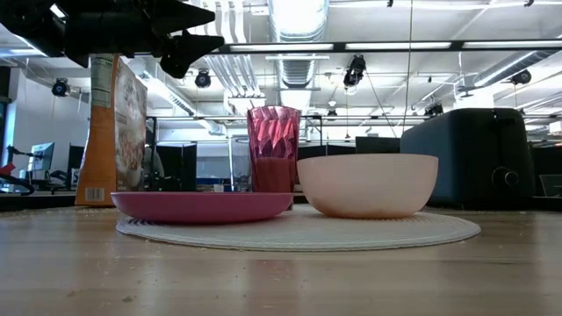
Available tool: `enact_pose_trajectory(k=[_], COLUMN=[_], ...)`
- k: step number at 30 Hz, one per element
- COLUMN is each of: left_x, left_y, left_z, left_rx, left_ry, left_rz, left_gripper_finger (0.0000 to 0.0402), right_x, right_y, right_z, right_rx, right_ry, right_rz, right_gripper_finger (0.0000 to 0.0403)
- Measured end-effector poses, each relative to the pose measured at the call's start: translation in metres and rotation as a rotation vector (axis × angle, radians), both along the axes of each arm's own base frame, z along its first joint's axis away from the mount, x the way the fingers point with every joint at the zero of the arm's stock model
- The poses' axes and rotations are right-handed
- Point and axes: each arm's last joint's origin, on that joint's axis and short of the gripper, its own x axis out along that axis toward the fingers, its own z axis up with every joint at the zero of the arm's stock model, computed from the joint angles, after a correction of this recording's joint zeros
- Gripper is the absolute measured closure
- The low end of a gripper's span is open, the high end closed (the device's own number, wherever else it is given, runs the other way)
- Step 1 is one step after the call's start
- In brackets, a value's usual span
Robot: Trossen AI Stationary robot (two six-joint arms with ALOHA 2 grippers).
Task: Arrange a breakfast setting
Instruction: Put the apple beside the red cup on the placemat
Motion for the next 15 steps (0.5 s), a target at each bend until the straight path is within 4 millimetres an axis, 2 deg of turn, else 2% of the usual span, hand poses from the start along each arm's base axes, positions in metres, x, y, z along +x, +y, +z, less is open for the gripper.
enact_pose_trajectory(k=[8, 15], left_x=[0.000, 0.000], left_y=[0.000, 0.000], left_z=[0.000, 0.002], left_rx=[0.000, 0.004], left_ry=[0.000, -0.025], left_rz=[0.000, 0.000], left_gripper_finger=[0.0141, 0.0141], right_x=[0.001, -0.001], right_y=[0.002, 0.001], right_z=[0.003, 0.015], right_rx=[0.030, 0.091], right_ry=[-0.018, -0.036], right_rz=[0.000, -0.029], right_gripper_finger=[0.0176, 0.0132])
